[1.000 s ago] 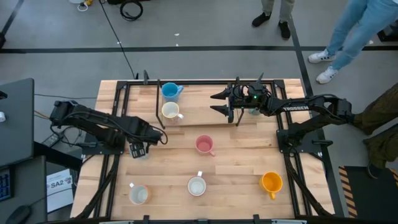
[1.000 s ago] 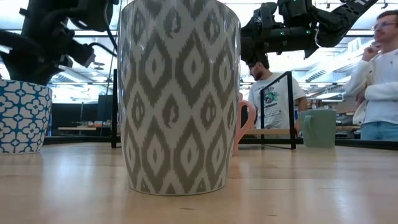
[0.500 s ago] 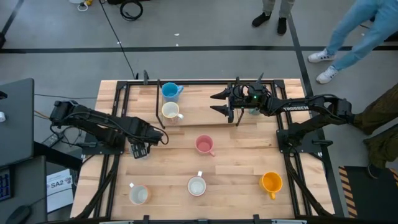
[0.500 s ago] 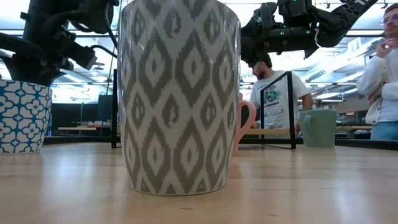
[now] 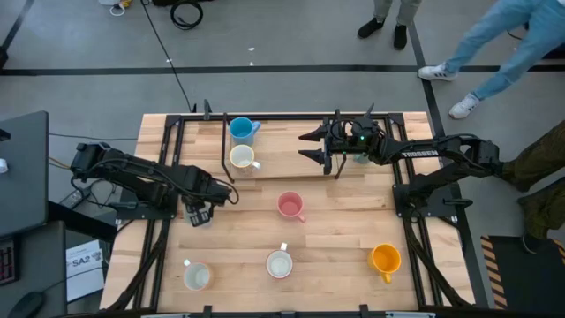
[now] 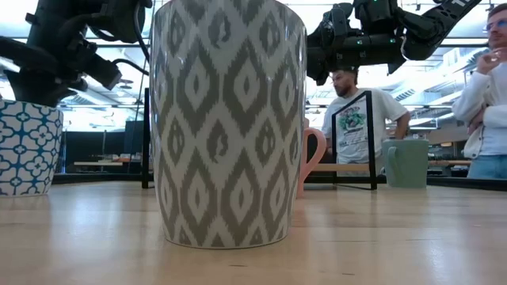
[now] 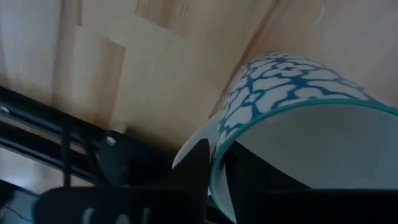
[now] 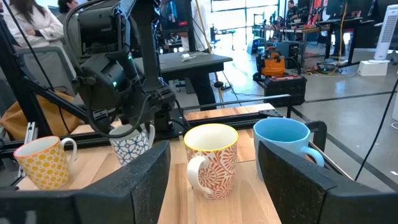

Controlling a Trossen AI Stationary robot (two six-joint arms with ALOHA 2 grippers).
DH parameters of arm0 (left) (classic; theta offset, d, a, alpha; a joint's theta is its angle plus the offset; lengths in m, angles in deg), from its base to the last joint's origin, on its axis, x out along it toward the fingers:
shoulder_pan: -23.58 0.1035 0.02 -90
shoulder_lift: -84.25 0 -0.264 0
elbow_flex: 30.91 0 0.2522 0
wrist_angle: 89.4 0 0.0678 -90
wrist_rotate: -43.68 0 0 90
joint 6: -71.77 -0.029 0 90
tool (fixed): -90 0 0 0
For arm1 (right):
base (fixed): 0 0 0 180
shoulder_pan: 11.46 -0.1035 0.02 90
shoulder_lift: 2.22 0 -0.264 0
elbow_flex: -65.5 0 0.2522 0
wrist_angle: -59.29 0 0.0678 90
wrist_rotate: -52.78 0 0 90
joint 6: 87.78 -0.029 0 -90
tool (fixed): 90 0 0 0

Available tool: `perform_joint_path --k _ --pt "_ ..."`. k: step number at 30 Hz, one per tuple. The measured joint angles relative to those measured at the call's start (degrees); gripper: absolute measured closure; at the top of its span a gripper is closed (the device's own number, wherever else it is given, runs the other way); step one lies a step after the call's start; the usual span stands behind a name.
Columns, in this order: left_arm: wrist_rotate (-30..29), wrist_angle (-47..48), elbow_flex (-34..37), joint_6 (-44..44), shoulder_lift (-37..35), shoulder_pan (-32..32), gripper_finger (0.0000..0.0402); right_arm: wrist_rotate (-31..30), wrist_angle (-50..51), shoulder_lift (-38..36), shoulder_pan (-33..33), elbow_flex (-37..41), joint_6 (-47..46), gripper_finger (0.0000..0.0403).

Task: Place coffee mugs
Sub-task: Put the blue patterned mug on the shelf

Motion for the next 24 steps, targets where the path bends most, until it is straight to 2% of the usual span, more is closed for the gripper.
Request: perform_joint_path --k 3,11,17,24 --pt "2.4 0.3 -0.2 4.1 -0.2 0.0 0.0373 0.0 0.0 0.0 0.0 0.0 0.0 0.0153" --pt "9.6 -2.1 0.0 20.0 0.0 0.1 0.0365 0.0 0.0 0.0 0.0 0.0 0.0 0.0153" --pt "11.9 -8.0 -0.4 28.8 0.0 0.1 0.037 0.0 0.0 0.0 0.0 0.0 0.0 0.0153" --pt "11.3 -11.2 -7.2 34.0 0.2 0.1 0.0373 0.0 0.0 0.0 0.0 0.0 0.0 0.0153"
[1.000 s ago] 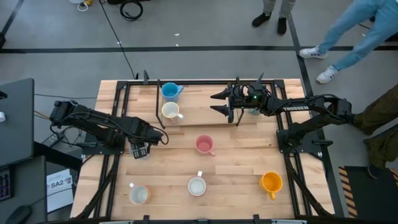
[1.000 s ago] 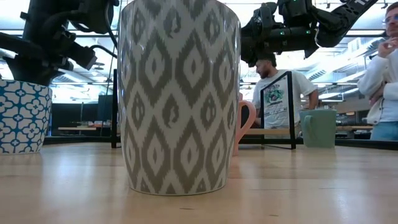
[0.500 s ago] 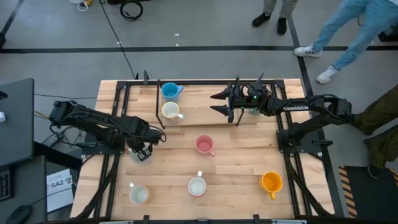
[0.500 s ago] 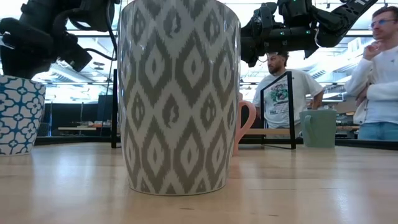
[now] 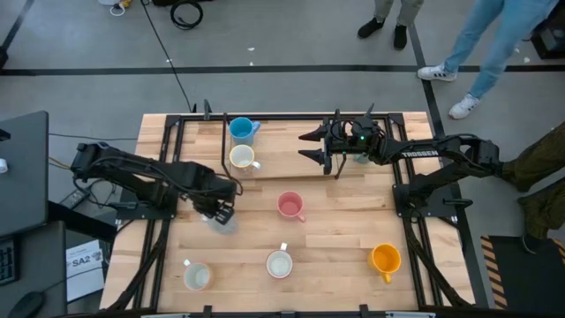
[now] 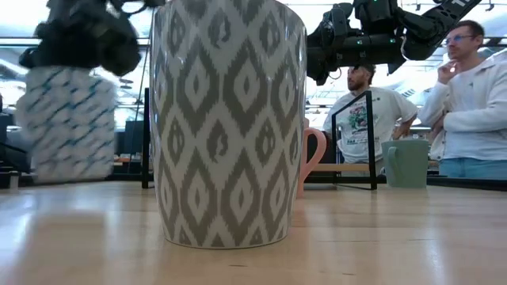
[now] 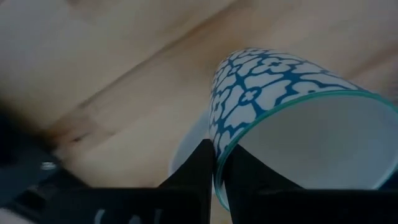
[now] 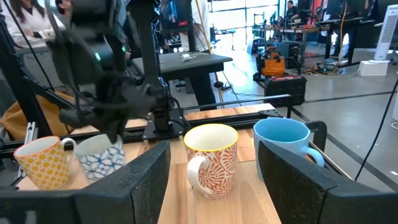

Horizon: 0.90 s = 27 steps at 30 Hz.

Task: Place coffee mugs
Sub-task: Put the blue patterned mug on the shelf

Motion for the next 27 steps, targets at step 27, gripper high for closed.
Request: perform_joint_path --k 27 --pt "-2.0 -24.4 -11.3 5.3 0.0 17.6 0.0374 -5.1 0.3 -0.9 -1.7 0.0 -0.6 0.0153"
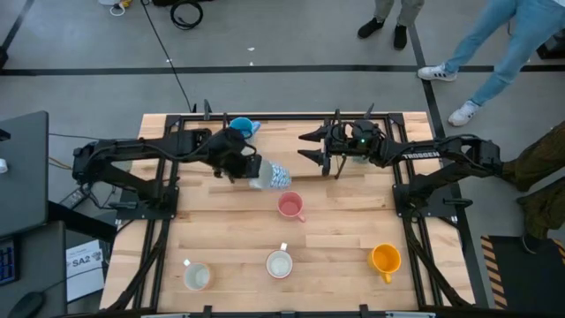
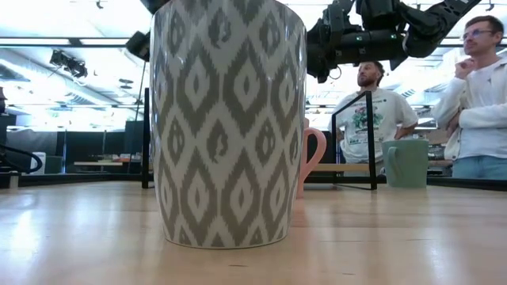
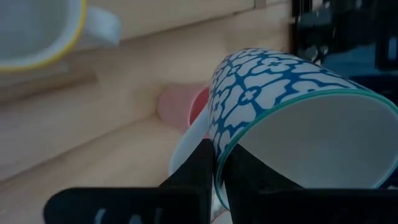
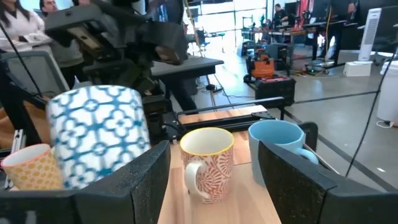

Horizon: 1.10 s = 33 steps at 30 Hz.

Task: Place coffee mugs
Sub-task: Put the blue patterned mug on the shelf

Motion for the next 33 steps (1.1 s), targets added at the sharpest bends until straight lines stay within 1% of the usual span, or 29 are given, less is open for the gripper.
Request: perform_joint_path --k 6,9,17,19,22,24,26,29,33 --pt "0.2 -3.4 0.0 0.0 0.0 3.9 0.0374 0.0 4.3 -3.0 2.3 0.0 0.0 0.0153" --pt "2.0 -5.0 0.0 0.0 0.0 6.2 0.0374 0.0 6.2 -4.5 3.6 0.0 0.0 0.0153" --pt "4.5 -6.1 -0.1 0.1 0.0 10.6 0.0375 0.0 10.1 -8.3 6.0 0.0 0.0 0.0153" --pt "4.7 -5.9 -1.4 -0.4 0.4 11.1 0.0376 0.1 10.7 -8.9 6.5 0.0 0.1 0.0153" --pt "4.7 -4.4 -5.8 -2.7 2.5 11.1 0.0377 0.1 11.5 -9.6 7.1 0.0 0.2 0.0153" --pt "4.8 -1.5 -10.5 -4.9 4.8 11.1 0.0377 0.1 12.2 -9.9 7.6 0.0 0.2 0.0153" --pt "4.9 3.9 -16.0 -7.4 7.8 11.3 0.0377 0.1 12.2 -10.0 7.8 0.0 0.2 0.0153" --pt "4.8 14.6 -24.5 -11.3 13.4 12.0 0.0377 0.1 12.3 -10.1 8.1 0.0 0.2 0.0153" --pt "4.7 25.2 -34.6 -16.1 20.6 13.7 0.0377 0.1 13.2 -10.1 8.1 0.0 0.0 0.0153"
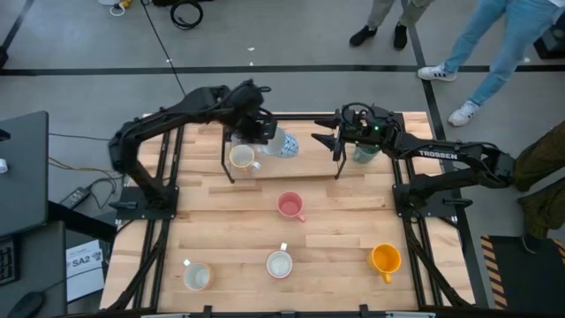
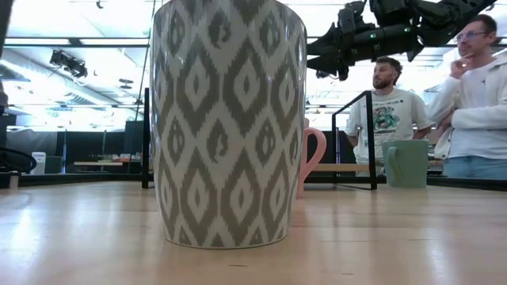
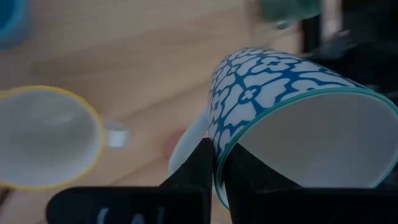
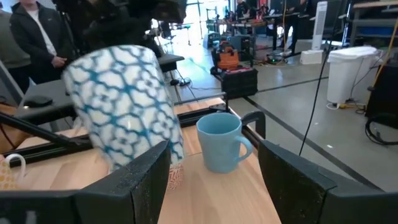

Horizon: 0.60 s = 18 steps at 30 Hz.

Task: Place coffee mugs
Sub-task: Put the blue patterned mug on the shelf

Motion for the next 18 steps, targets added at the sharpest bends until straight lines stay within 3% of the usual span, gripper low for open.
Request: perform_joint_path --k 6,11,18 --pt "1.3 8.2 -7.5 -4.5 8.5 2.2 0.0377 0.0 0.8 0.0 0.0 0.0 0.0 0.0153" --pt "5.9 8.6 -8.1 -3.0 12.3 3.2 0.0377 0.0 0.8 0.0 0.0 0.0 0.0 0.0153" --pt "7.8 9.1 -8.1 0.5 15.7 3.8 0.0377 0.0 2.1 0.0 -0.9 0.0 0.1 0.0153"
